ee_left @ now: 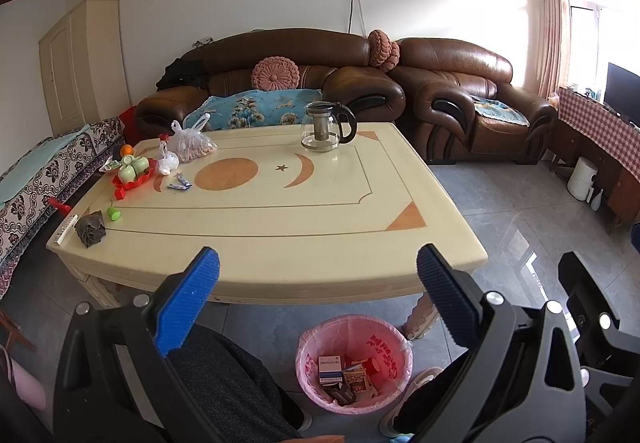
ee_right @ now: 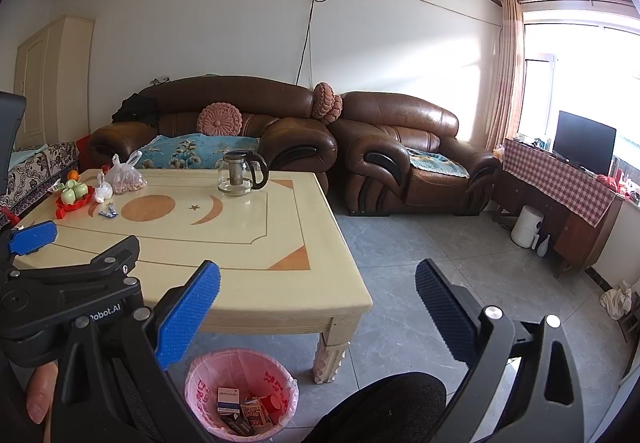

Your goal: Collect trash

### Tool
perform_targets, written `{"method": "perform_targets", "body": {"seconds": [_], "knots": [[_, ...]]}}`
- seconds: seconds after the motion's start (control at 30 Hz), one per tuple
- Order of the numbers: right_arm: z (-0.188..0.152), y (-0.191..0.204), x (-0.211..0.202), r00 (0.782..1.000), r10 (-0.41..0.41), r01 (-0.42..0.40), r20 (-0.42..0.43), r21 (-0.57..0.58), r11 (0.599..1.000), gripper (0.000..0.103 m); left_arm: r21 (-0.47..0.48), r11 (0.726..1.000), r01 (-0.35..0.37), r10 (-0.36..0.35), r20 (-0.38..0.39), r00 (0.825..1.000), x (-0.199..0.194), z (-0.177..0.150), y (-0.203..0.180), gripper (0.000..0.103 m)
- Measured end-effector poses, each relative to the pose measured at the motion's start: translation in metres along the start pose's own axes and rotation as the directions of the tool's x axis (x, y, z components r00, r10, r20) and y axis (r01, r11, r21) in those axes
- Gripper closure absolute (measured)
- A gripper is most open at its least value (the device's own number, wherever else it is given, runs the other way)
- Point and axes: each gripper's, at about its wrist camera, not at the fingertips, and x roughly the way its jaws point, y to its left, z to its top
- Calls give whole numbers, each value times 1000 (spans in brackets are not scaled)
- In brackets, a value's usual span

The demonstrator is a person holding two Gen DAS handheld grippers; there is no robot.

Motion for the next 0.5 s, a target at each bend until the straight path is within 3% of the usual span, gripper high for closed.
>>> {"method": "perform_targets", "body": {"seconds": [0.5], "knots": [[5,0,-2,1000,-1,1,7,-9,1000,7,-1,1000,-3,3,1,1000,-2,1,0,6]]}}
